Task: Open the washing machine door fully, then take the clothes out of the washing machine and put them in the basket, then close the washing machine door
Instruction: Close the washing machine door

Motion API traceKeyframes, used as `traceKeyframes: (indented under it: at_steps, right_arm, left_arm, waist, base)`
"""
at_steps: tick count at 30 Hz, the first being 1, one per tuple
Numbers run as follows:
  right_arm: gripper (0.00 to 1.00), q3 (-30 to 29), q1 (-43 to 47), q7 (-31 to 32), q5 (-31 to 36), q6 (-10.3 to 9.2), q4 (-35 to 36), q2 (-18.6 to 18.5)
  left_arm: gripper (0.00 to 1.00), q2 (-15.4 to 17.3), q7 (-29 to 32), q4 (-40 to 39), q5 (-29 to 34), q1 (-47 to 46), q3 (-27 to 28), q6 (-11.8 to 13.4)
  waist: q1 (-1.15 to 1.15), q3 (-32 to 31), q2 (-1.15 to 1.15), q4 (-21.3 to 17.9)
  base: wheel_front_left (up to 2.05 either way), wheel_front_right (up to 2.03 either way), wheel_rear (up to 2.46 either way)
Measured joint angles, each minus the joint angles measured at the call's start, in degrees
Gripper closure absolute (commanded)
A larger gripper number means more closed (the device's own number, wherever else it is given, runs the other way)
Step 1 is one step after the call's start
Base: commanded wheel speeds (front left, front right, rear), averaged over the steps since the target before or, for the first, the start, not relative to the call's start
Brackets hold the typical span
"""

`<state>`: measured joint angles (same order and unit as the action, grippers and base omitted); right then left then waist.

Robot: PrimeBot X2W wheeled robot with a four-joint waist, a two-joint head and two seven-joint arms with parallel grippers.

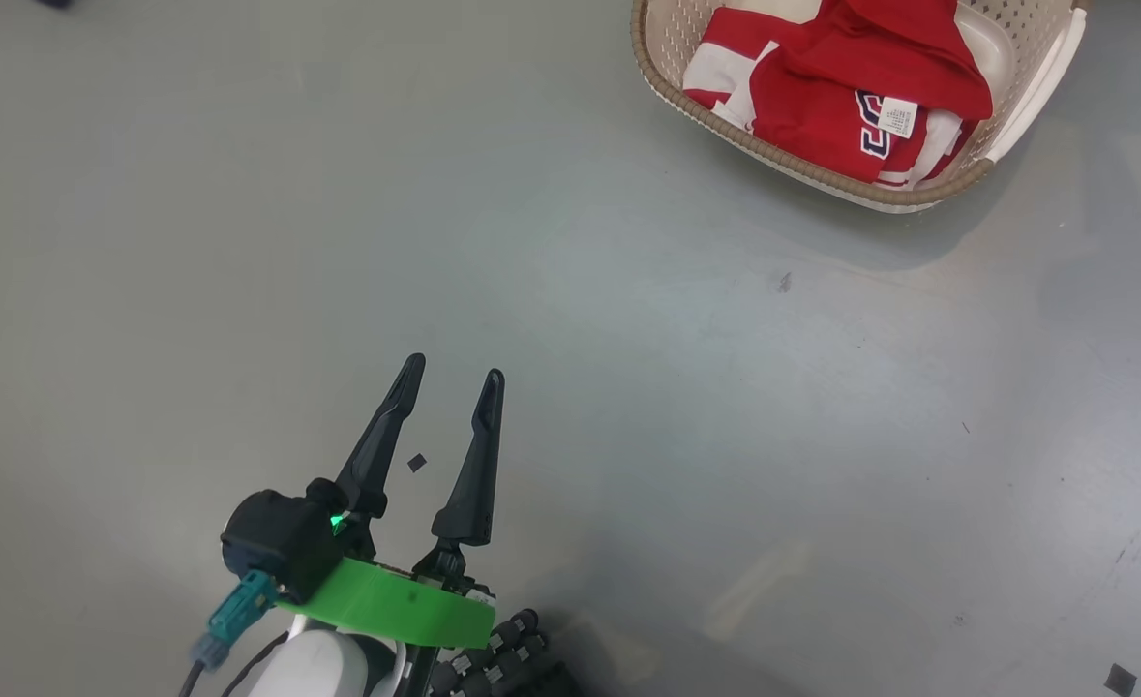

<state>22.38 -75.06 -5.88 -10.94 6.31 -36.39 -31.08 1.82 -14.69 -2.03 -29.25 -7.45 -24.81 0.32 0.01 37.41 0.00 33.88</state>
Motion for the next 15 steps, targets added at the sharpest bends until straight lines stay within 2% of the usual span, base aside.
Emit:
traceKeyframes:
  at_steps: [10,15]
  right_arm:
    - [1.0,0.2,0.0,-2.6,0.0,-0.4,-4.5,0.4]
    - [1.0,-0.5,2.7,-5.7,-0.7,-0.9,-6.6,0.2]
  left_arm:
    - [0.0,-0.1,0.0,1.3,-0.5,-1.1,-0.8,0.4]
    - [0.0,-0.1,0.0,2.4,-0.5,-2.4,-1.0,0.3]
  waist:
    - [0.0,-1.4,0.0,0.4]
    - [0.0,-3.1,0.0,0.6]
  base:
    - [0.0,0.0,0.0]
    - [0.0,0.0,0.0]
